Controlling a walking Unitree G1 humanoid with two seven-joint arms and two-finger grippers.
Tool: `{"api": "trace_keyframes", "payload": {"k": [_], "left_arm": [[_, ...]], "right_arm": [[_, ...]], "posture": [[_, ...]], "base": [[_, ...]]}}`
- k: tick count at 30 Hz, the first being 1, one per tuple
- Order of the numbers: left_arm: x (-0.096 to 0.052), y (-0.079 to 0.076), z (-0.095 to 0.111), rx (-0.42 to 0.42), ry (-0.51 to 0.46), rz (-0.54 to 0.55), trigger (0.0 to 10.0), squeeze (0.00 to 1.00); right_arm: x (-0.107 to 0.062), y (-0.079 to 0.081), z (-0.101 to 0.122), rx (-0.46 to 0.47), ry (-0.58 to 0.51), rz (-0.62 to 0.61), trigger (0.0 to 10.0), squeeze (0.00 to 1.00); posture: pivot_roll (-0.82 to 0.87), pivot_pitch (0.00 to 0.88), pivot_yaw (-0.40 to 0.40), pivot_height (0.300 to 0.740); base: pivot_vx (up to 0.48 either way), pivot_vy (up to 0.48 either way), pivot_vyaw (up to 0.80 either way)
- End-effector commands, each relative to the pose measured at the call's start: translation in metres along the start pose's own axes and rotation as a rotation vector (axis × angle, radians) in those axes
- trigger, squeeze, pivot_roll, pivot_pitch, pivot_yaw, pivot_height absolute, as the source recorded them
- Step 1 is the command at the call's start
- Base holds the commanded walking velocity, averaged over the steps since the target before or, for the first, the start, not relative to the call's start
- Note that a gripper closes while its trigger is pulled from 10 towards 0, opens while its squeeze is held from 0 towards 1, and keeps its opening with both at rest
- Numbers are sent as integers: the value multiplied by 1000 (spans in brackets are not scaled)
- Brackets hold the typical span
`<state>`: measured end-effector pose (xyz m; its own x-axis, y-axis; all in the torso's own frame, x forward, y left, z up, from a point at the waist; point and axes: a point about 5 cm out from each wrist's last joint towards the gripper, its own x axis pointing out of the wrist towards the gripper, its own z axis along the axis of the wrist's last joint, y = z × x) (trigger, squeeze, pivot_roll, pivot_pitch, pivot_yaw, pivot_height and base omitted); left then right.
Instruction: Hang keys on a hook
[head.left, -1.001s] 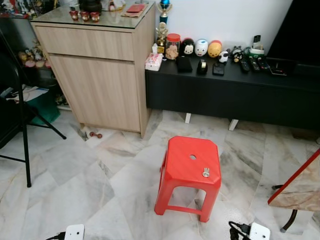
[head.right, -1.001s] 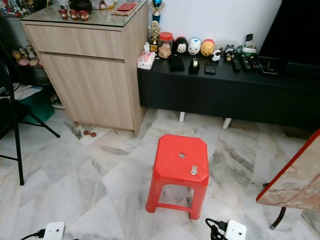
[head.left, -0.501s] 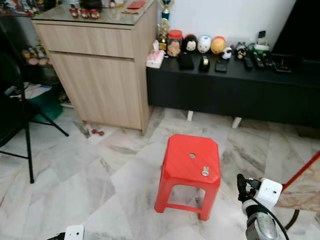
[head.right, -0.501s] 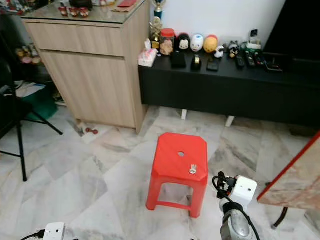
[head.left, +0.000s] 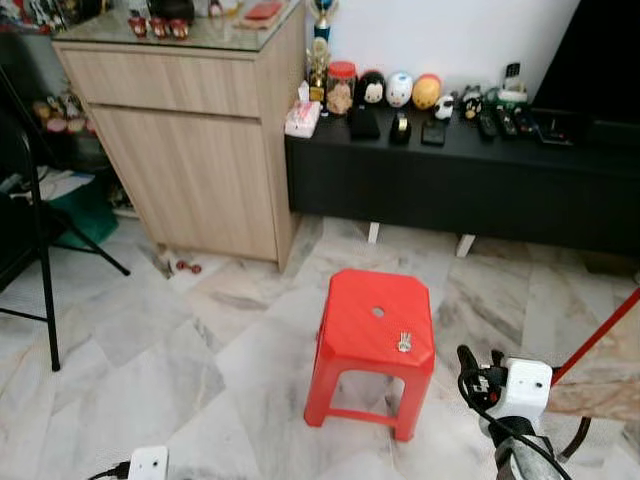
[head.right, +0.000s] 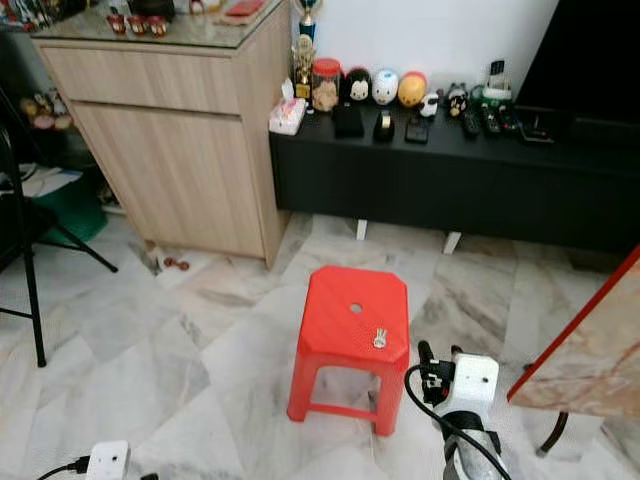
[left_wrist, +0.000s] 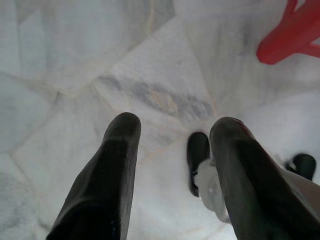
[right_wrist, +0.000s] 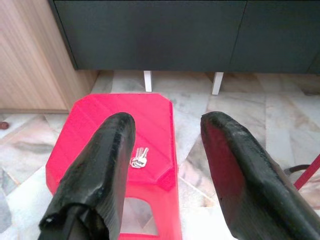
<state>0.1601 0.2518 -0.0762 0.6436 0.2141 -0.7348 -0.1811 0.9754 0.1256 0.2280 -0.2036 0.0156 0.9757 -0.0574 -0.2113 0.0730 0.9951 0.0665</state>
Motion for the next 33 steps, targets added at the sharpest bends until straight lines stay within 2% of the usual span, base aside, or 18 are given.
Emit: {"api": "trace_keyframes", "payload": {"k": [1, 7, 14, 15, 17, 18, 19, 23, 27, 33], "left_arm": [[-1, 3, -1, 21, -10, 20, 10000, 0], [-3, 5, 11, -9, -152, 69, 10000, 0], [-4, 4, 23, -24, -263, 57, 10000, 0], [0, 7, 56, 68, -381, 87, 10000, 0], [1, 8, 110, 179, -560, 125, 10000, 0], [0, 5, 130, 139, -624, 93, 10000, 0], [-3, 1, 147, 55, -691, 44, 10000, 0], [-17, -5, 158, 73, -823, 7, 10000, 0], [-22, -6, 161, 55, -860, -3, 10000, 0], [-41, -5, 164, 35, -899, -67, 10000, 0]], "right_arm": [[3, 5, 6, 9, -20, 23, 10000, 0], [6, 9, 11, 24, -15, 35, 10000, 0], [15, 19, 11, 42, -8, 58, 10000, 0], [17, 20, 12, 45, -10, 60, 10000, 0], [19, 23, 13, 49, -11, 63, 10000, 0], [20, 24, 14, 49, -12, 65, 10000, 0], [21, 25, 15, 49, -14, 66, 10000, 0], [25, 26, 15, 52, -12, 65, 10000, 0], [27, 26, 13, 54, -6, 65, 10000, 0], [34, 31, 17, 58, -16, 69, 10000, 0]], "posture": [[76, 26, -37, 740], [91, 26, -39, 740], [111, 12, -39, 740], [111, 9, -38, 740], [111, 4, -35, 740], [111, 4, -35, 740], [111, 2, -34, 740], [128, 0, -33, 740], [144, 0, -33, 740], [157, 0, -28, 740]], "base": [[0, 0, 0], [0, 0, 0], [0, 0, 0], [0, 0, 0], [0, 0, 0], [0, 0, 0], [0, 0, 0], [0, 0, 0], [0, 0, 0], [0, 0, 0]]}}
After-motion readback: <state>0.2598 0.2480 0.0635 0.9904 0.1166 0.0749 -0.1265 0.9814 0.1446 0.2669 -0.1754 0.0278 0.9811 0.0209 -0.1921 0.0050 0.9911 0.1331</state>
